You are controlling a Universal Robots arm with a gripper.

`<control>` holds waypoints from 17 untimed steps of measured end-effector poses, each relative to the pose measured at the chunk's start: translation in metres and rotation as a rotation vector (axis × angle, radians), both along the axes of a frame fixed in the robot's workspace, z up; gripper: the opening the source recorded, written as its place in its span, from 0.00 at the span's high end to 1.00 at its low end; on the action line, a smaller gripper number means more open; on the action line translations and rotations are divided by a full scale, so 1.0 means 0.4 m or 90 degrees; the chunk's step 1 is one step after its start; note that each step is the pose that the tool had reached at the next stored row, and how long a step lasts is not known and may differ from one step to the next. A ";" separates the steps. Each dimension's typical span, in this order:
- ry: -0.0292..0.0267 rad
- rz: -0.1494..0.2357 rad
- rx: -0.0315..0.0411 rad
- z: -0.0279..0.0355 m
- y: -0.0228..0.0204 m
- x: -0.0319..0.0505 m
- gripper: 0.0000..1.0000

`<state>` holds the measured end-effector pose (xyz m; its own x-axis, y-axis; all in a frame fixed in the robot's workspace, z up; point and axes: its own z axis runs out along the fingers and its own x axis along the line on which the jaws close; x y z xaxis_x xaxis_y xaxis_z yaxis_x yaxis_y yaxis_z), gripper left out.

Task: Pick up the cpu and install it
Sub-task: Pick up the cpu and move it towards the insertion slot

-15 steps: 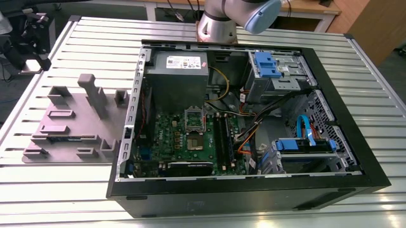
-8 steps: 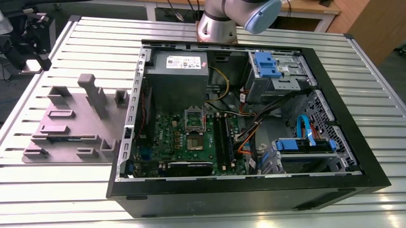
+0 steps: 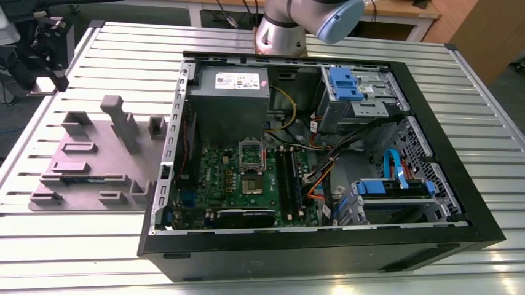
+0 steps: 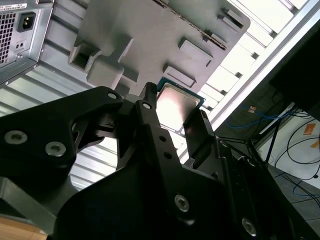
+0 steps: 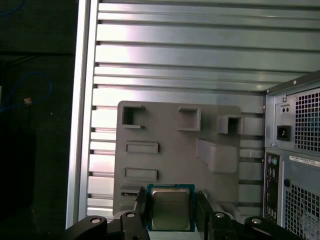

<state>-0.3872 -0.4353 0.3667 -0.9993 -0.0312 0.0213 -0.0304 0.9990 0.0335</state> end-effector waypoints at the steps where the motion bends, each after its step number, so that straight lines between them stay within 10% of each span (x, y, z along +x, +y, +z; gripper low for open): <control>1: 0.0001 0.000 0.0000 0.000 0.000 0.003 0.53; 17: 0.0000 0.000 0.0000 0.000 0.000 0.064 0.53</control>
